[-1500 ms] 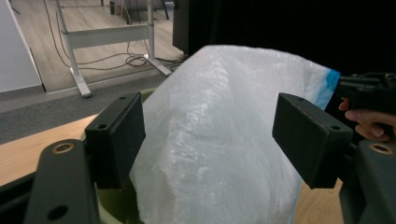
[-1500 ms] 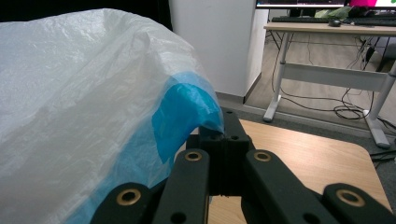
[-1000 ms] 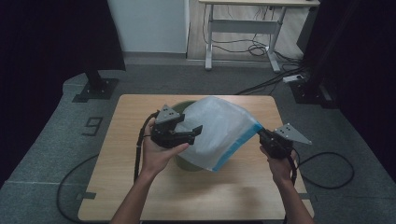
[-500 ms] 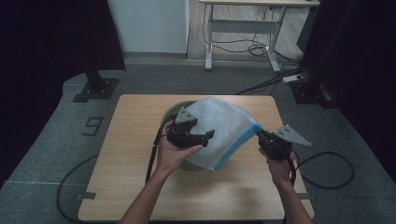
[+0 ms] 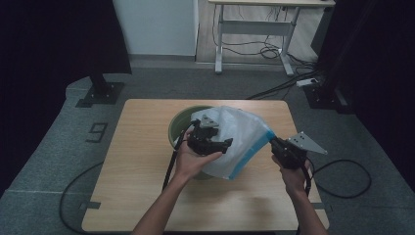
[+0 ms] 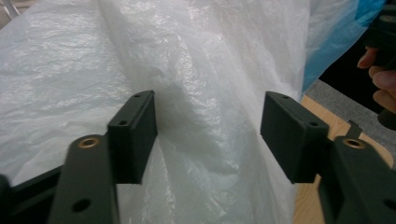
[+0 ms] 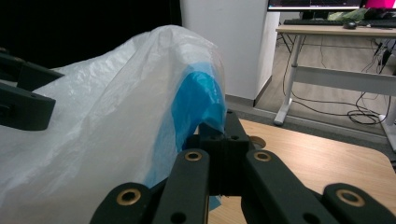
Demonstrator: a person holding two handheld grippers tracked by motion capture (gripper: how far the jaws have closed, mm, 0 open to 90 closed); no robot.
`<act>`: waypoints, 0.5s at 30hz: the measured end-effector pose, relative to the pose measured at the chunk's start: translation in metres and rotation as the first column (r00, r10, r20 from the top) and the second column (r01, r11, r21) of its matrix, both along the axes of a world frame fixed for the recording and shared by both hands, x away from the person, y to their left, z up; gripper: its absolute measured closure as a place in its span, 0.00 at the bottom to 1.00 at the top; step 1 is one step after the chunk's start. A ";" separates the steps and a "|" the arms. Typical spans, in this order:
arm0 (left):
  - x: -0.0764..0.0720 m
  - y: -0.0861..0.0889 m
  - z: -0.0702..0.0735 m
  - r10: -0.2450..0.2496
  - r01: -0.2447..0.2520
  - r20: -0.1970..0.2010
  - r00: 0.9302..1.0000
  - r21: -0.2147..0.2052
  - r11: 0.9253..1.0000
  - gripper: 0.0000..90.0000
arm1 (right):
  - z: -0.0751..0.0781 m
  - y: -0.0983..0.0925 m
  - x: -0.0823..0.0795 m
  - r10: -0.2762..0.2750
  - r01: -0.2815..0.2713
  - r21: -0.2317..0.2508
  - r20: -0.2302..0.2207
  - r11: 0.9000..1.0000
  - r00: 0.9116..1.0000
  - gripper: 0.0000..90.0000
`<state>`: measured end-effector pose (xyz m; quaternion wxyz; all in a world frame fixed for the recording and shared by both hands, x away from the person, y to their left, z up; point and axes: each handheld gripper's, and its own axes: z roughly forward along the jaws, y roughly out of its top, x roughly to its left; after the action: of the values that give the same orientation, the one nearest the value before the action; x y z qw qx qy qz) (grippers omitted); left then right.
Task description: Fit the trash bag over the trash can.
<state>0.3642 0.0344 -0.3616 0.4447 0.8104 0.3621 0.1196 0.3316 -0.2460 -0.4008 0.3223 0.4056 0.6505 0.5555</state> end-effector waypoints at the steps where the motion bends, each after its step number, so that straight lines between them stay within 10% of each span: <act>1: 0.001 0.000 -0.001 -0.001 0.001 -0.007 1.000 0.000 1.000 0.43 | 0.000 -0.001 0.000 -0.001 0.001 0.002 0.000 1.000 1.000 0.98; 15: -0.001 0.002 -0.009 -0.079 0.077 -0.046 0.996 -0.042 0.996 0.66 | 0.000 -0.007 -0.001 -0.014 0.014 0.014 -0.002 1.000 1.000 0.98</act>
<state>0.3629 0.0367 -0.3706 0.4562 0.8175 0.3432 0.0755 0.3305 -0.2527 -0.4008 0.3229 0.4129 0.6440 0.5572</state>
